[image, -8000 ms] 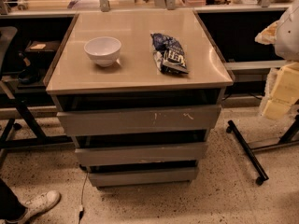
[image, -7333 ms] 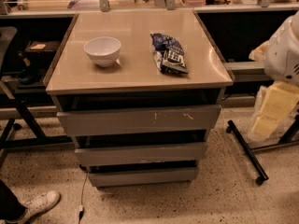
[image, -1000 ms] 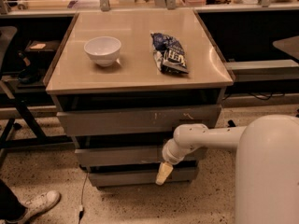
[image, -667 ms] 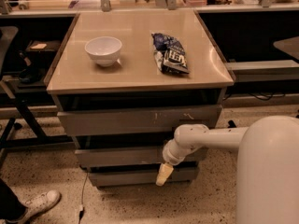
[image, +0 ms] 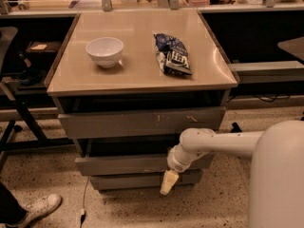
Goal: Open middle drawer
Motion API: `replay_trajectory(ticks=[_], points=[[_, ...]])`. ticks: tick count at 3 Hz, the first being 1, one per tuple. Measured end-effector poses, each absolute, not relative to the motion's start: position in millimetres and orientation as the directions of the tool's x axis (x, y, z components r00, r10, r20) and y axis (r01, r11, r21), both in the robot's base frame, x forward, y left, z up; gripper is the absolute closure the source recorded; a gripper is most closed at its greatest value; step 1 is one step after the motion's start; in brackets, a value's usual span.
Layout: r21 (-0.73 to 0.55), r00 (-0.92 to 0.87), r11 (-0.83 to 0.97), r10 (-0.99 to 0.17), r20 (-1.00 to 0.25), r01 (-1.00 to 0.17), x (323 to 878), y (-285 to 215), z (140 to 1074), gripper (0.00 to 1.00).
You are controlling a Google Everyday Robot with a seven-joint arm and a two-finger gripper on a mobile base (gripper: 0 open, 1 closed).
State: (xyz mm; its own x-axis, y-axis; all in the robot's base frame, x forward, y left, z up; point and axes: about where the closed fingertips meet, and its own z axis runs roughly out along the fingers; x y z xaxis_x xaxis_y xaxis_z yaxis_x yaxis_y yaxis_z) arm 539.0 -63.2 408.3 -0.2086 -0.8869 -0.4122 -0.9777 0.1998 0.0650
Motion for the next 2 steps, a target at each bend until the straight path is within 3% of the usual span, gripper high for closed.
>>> replay_trajectory(ticks=[1, 2], points=[[0.066, -0.209, 0.200, -0.887, -0.412, -0.978, 540, -63, 409, 0.00], [0.120, -0.239, 0.208, -0.881, -0.409, -0.971, 506, -68, 414, 0.00]])
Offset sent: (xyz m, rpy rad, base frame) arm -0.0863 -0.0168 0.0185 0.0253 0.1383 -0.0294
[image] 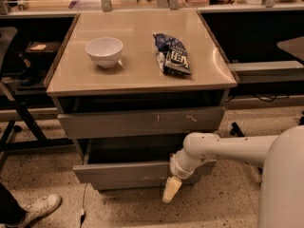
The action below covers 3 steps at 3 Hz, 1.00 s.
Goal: Open middle drawer
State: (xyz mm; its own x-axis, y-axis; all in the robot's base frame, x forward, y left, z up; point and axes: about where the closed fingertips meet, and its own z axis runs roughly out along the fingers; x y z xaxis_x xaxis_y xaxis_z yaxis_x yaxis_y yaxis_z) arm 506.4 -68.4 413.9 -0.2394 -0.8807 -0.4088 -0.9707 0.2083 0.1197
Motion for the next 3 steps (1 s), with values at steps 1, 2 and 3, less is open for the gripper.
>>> replay_trajectory(ticks=[1, 2, 3], points=[[0.160, -0.261, 0.213, -0.877, -0.404, -0.964, 482, -73, 418, 0.00], [0.190, -0.275, 0.215, -0.875, -0.399, -0.958, 466, -76, 419, 0.00], [0.217, -0.295, 0.221, -0.862, -0.412, -0.951, 456, -80, 420, 0.00]])
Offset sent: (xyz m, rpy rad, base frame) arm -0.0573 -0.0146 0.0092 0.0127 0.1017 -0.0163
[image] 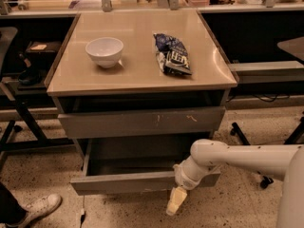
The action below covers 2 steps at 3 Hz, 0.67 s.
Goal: Open middle drawer
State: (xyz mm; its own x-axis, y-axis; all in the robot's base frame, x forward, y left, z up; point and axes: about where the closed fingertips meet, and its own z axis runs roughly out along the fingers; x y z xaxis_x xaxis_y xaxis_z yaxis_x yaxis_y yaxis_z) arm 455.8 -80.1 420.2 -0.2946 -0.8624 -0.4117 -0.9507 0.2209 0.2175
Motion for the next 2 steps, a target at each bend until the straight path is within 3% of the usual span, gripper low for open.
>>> replay_trajectory(ticks=[2], points=[[0.274, -0.339, 0.240, -0.848, -0.408, -0.931, 424, -91, 432, 0.00]])
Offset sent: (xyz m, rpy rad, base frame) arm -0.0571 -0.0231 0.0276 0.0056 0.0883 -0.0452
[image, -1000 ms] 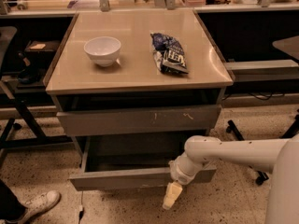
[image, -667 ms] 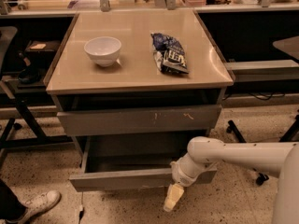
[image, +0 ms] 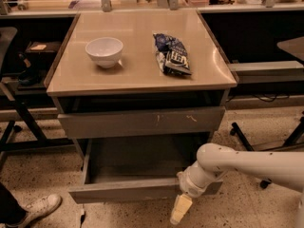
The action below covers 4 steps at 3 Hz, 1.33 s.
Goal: Open middle drawer
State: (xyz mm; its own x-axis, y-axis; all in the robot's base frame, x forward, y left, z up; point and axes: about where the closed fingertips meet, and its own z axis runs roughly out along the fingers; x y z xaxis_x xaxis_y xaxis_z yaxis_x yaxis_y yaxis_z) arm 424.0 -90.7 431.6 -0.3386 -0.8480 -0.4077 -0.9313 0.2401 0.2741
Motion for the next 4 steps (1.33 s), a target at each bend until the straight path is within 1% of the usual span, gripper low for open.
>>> replay_trajectory(ticks=[1, 2, 4], points=[[0.291, -0.371, 0.274, -0.854, -0.365, -0.917, 397, -107, 446, 0.00], [0.290, -0.371, 0.275, -0.856, -0.359, -0.916, 394, -109, 448, 0.00], [0.256, -0.303, 0.216, -0.875, -0.377, -0.942, 433, -91, 443, 0.00]])
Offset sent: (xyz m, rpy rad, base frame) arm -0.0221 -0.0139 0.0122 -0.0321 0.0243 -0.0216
